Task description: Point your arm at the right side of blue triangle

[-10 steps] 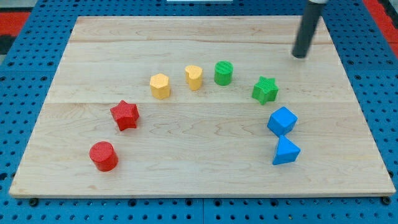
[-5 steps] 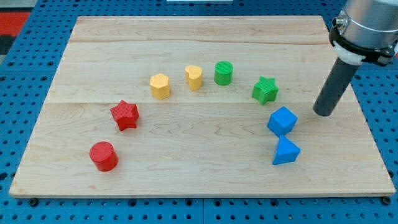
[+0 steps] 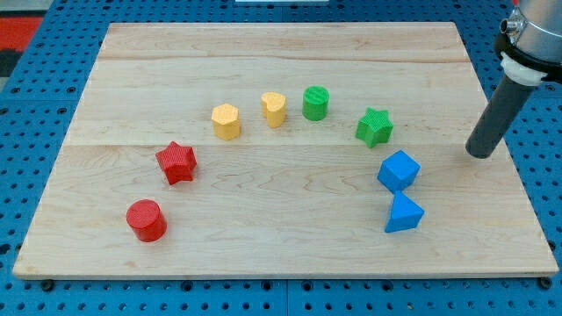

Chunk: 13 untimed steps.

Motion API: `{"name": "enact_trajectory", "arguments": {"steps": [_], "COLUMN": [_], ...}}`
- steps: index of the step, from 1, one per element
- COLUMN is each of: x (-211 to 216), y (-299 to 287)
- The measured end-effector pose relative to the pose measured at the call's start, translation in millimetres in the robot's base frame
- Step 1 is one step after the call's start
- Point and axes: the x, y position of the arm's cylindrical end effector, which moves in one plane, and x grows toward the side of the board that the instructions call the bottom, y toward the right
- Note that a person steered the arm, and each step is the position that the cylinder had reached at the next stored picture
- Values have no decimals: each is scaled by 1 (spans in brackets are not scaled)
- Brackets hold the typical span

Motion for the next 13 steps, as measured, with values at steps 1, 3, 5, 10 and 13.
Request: {"name": "enact_trajectory", "arguments": {"steps": [1, 3, 5, 10, 13], "x": [0, 0, 1, 39, 37], "y": [0, 0, 0, 20, 20]}}
